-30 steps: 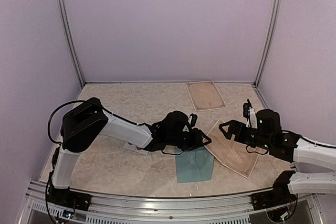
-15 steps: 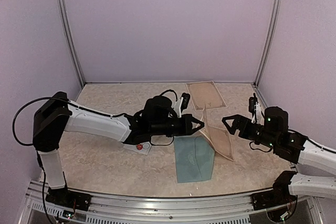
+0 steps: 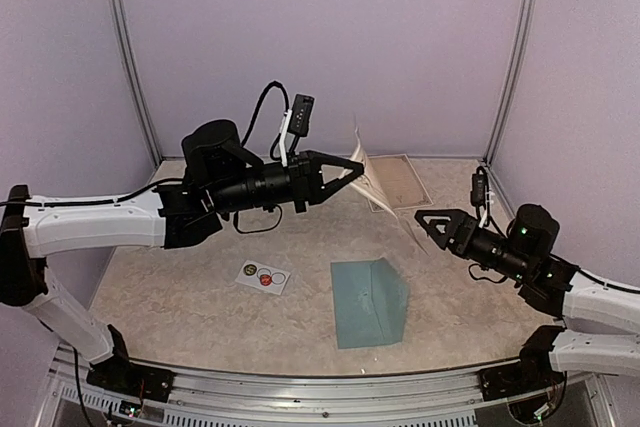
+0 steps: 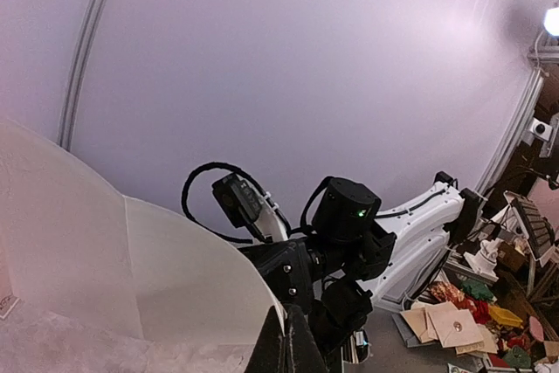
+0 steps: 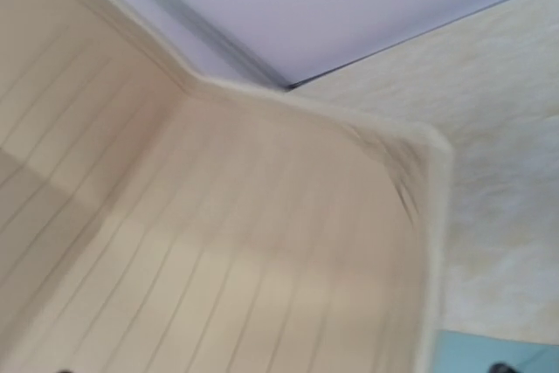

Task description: Place the letter into the envelope and seal it

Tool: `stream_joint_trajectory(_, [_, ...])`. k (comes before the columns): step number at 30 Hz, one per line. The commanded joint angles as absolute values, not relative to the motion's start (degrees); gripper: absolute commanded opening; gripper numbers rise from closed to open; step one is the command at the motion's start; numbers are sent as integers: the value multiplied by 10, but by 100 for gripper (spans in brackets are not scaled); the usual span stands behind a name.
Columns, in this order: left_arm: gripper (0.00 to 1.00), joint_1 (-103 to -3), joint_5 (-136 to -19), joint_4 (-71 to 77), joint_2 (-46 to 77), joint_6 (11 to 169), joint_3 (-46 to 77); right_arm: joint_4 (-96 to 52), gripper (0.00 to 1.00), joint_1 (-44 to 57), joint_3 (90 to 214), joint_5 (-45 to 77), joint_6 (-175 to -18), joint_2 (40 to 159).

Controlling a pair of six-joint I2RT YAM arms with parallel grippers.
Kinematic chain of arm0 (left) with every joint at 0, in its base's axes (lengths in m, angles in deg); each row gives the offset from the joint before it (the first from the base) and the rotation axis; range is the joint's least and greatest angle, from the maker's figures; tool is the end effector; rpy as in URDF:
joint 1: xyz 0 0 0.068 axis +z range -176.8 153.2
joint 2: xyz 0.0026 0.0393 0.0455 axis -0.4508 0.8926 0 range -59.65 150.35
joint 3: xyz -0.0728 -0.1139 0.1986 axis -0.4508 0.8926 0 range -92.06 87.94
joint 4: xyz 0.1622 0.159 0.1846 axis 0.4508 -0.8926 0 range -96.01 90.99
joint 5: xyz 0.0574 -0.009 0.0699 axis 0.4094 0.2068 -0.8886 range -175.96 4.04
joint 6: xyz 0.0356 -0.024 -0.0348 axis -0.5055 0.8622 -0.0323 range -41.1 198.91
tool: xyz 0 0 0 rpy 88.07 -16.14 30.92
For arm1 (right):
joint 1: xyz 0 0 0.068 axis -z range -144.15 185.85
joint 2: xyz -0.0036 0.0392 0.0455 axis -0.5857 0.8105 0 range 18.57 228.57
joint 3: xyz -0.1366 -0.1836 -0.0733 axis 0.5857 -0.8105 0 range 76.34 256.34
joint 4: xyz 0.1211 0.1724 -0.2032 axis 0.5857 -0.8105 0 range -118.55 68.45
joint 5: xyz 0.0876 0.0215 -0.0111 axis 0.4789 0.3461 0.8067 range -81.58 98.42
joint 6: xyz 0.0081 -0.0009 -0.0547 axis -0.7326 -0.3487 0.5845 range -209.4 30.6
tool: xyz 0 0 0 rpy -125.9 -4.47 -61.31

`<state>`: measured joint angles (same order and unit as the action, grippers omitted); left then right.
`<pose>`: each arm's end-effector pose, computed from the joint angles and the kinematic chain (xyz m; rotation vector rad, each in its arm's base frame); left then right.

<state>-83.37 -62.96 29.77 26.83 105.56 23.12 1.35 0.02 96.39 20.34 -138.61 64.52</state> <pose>0.2049 -0.3371 0.3097 0.7670 1.4463 -1.4427 0.1957 0.1509 0.2056 0.0324 1.7892 1.2793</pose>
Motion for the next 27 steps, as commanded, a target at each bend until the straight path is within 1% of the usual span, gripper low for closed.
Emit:
stream_joint_trajectory(1, [0, -841, -559, 283, 229, 994, 228, 131, 100, 5, 947, 280, -1434, 667])
stream_joint_trajectory(6, [0, -849, -547, 243, 211, 953, 203, 136, 100, 5, 945, 289, -1476, 682])
stream_joint_trajectory(9, [0, -851, -541, 229, 204, 935, 197, 148, 99, 5, 947, 316, -1505, 692])
stream_joint_trajectory(15, [0, -857, -514, 227, 196, 925, 193, 201, 100, 4, 945, 361, -1529, 716])
stream_joint_trajectory(19, [0, -859, -495, 232, 188, 924, 195, 287, 99, 5, 939, 399, -1558, 750])
stream_joint_trajectory(21, [0, -860, -491, 233, 185, 924, 198, 338, 94, 5, 938, 415, -1578, 769])
stream_joint_trajectory(23, [0, -861, -488, 232, 182, 924, 203, 380, 88, 5, 935, 423, -1591, 783])
stream_joint_trajectory(27, [0, -861, -492, 224, 172, 922, 212, 407, 66, 5, 926, 414, -1596, 784])
